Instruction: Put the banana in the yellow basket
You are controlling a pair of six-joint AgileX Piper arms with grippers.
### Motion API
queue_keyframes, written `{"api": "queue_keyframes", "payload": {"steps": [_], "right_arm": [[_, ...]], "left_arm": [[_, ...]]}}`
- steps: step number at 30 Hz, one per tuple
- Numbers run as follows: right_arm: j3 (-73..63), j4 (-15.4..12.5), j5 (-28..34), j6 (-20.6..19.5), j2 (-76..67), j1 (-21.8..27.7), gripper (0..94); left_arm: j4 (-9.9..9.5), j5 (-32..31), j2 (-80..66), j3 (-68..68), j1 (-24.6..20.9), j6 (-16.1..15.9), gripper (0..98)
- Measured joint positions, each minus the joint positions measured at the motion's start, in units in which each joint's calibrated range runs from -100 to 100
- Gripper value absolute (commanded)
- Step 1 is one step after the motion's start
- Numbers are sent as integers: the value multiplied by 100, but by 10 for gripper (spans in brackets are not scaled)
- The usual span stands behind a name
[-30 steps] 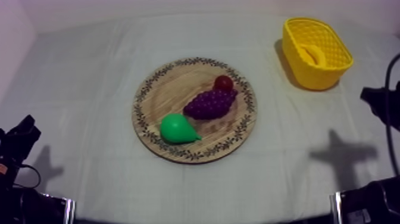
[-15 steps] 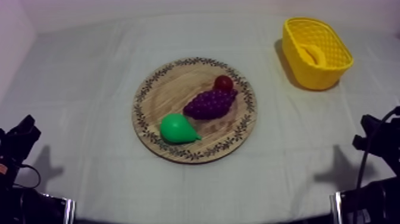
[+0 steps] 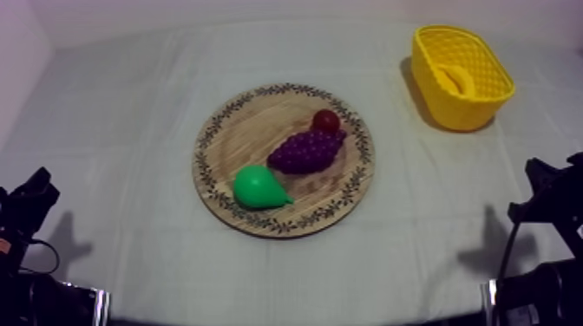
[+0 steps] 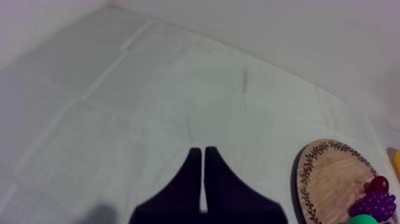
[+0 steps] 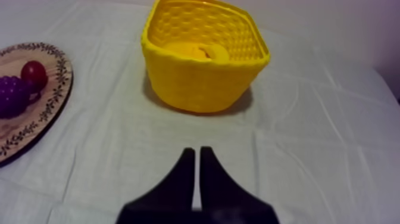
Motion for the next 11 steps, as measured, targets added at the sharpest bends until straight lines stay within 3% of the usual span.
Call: {"api": "queue_keyframes", "payload": {"steps": [11], "right_arm": [[5, -7, 0, 13, 0, 5, 4]], "left_arm": [[0, 0, 0, 0, 0, 0, 1]]}}
